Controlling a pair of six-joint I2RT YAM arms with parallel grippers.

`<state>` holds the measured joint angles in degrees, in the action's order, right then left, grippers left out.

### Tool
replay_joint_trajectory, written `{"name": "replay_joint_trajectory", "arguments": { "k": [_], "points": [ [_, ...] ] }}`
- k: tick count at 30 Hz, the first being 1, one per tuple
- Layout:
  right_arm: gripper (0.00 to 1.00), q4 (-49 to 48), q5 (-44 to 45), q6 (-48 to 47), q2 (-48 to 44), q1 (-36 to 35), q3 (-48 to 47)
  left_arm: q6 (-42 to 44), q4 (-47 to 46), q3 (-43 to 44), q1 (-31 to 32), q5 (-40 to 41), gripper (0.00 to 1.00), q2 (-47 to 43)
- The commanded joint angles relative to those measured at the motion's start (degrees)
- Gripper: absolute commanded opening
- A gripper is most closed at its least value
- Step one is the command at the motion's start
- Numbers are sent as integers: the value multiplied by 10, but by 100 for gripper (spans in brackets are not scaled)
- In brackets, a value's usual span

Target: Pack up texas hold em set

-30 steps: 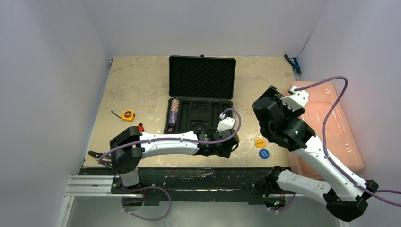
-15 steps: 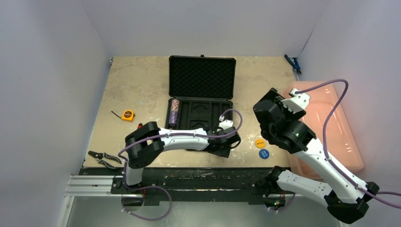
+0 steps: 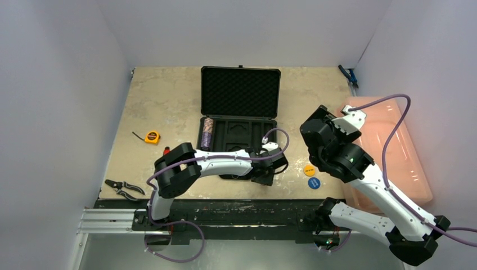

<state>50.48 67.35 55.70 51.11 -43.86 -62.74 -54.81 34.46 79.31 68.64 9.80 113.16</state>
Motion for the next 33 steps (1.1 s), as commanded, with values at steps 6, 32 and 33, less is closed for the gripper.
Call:
{"name": "replay_joint_trajectory", "arguments": {
  "k": [6,32,33],
  "points": [
    [99,-17,-4,3,-2,2,16,-28,32,24,0,9,28,7],
    [99,-17,-7,-6,-7,1,17,16,-10,3,9,47,0,-53],
    [99,-18,-7,-7,-6,1,16,22,-12,2,11,50,0,-59]
  ]
}}
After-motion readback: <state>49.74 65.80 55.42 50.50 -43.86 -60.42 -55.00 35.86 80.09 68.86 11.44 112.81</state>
